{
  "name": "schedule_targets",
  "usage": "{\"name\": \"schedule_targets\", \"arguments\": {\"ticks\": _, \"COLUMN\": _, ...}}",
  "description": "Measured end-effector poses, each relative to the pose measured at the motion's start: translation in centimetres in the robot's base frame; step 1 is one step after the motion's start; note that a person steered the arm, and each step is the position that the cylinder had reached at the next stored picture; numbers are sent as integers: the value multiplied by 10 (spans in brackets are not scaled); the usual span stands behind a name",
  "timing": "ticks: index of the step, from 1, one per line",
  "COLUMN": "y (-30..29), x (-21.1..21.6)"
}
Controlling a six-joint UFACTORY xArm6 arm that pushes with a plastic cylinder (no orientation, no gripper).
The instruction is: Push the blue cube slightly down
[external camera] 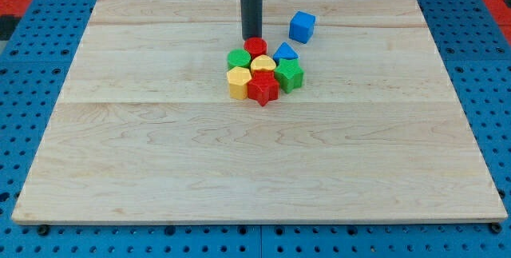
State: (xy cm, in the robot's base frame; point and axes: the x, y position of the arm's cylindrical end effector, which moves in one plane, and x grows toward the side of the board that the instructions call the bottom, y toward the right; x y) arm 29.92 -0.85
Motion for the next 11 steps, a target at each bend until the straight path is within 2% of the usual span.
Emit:
{"name": "schedule_targets", "arguments": {"ticks": 1, "y": 9, "x": -37}}
{"name": "schedule_targets", "arguments": {"ticks": 2, "y": 49, "x": -57}}
{"name": "schedule_targets", "arguments": {"ticks": 3, "y": 108, "x": -57}}
{"name": "schedule_targets", "arguments": {"ticks": 4, "y": 116, "x": -57}}
{"name": "schedule_targets", "arguments": {"ticks": 9, "y": 66, "x": -12}}
{"name": "schedule_targets", "arguments": {"ticks": 11, "y": 138, "x": -9}}
